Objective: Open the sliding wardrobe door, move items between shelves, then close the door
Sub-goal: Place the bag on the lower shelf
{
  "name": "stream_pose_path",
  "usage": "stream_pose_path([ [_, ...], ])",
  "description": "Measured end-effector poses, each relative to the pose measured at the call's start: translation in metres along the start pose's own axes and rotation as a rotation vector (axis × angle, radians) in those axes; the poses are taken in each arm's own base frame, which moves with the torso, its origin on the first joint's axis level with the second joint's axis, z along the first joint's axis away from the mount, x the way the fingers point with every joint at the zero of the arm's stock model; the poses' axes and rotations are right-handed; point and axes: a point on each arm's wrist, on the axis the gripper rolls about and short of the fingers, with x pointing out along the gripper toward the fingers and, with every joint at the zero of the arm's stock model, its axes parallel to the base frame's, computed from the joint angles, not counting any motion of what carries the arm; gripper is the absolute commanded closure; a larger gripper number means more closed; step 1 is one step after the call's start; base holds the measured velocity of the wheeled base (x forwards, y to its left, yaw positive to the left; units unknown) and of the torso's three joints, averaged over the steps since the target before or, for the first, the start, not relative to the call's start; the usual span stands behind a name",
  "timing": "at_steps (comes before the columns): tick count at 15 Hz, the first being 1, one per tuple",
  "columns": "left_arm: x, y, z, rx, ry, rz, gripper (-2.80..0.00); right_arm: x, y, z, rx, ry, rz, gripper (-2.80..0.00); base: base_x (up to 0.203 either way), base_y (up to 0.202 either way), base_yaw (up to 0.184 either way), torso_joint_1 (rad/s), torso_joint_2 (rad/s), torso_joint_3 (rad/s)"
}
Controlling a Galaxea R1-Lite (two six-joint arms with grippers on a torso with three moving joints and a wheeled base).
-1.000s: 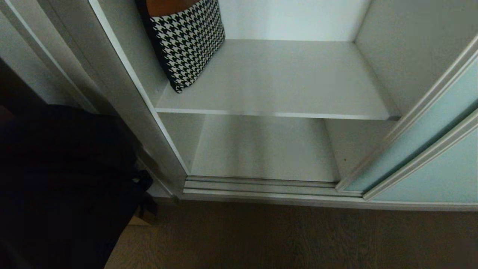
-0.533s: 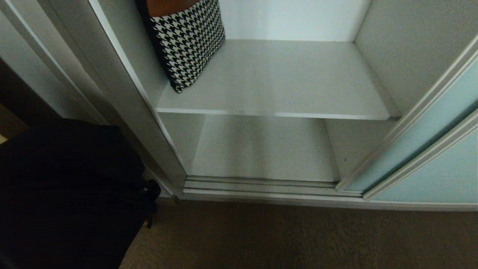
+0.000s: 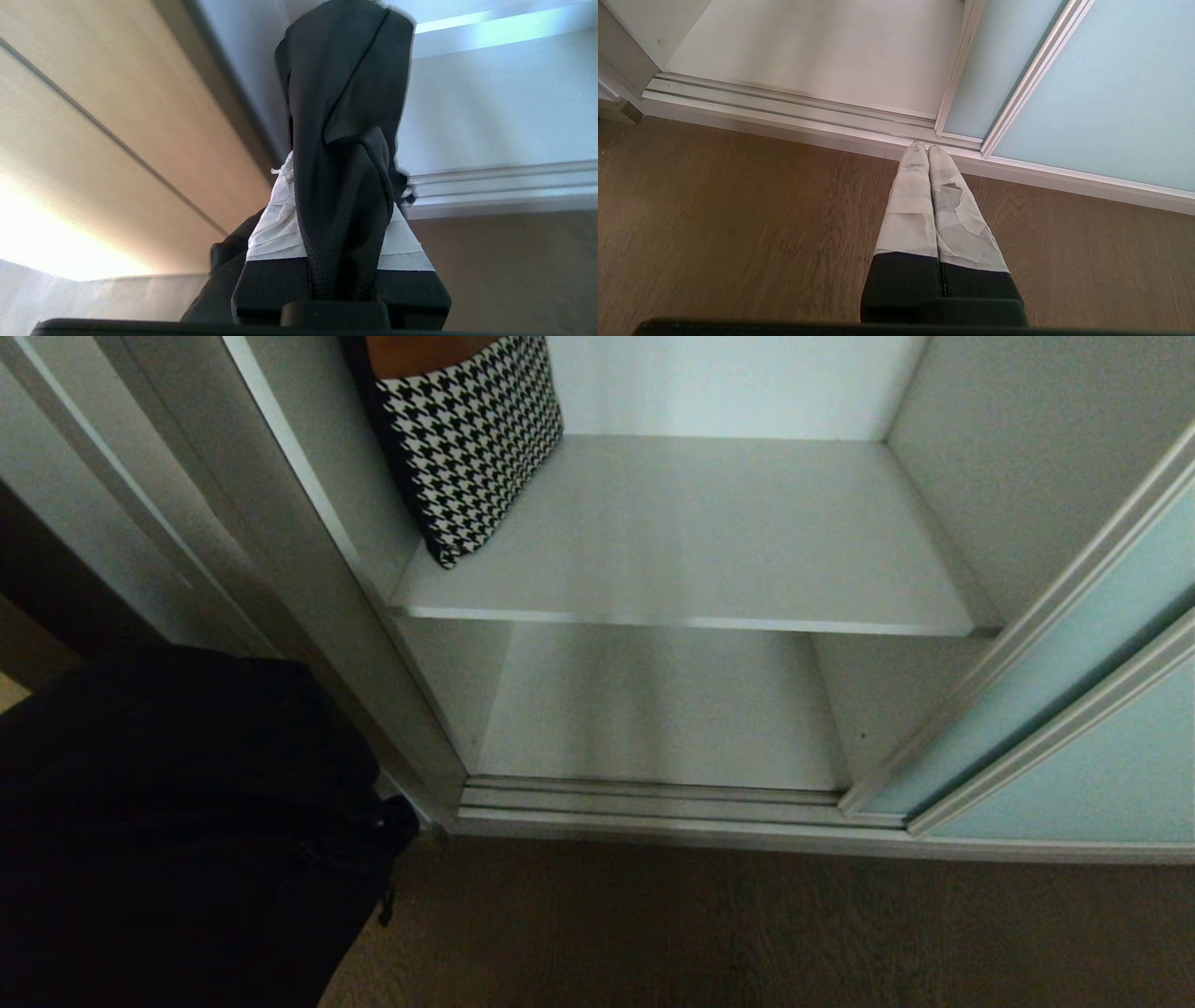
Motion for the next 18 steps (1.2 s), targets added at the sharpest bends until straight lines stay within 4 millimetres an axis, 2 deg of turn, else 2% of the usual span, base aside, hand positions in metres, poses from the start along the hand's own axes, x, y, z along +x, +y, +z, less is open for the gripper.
stream_pose_path([
  [9,-0.032,-0.009,-0.021,-0.075,0.018,-0.142,0.00,0.000,0.000,0.000,0.000,0.001,0.000,0.00,0.000,0.000,0.000,0.000,0.00,0.000],
  [12,-0.035,-0.010,-0.027,-0.074,0.043,-0.154,0.00,0.000,0.000,0.000,0.000,0.000,0.000,0.00,0.000,0.000,0.000,0.003,0.00,-0.073],
  [18,-0.040,-0.012,-0.023,-0.075,0.002,-0.249,0.00,0.000,0.000,0.000,0.000,0.000,0.000,0.00,0.000,0.000,0.000,0.003,0.00,-0.188],
])
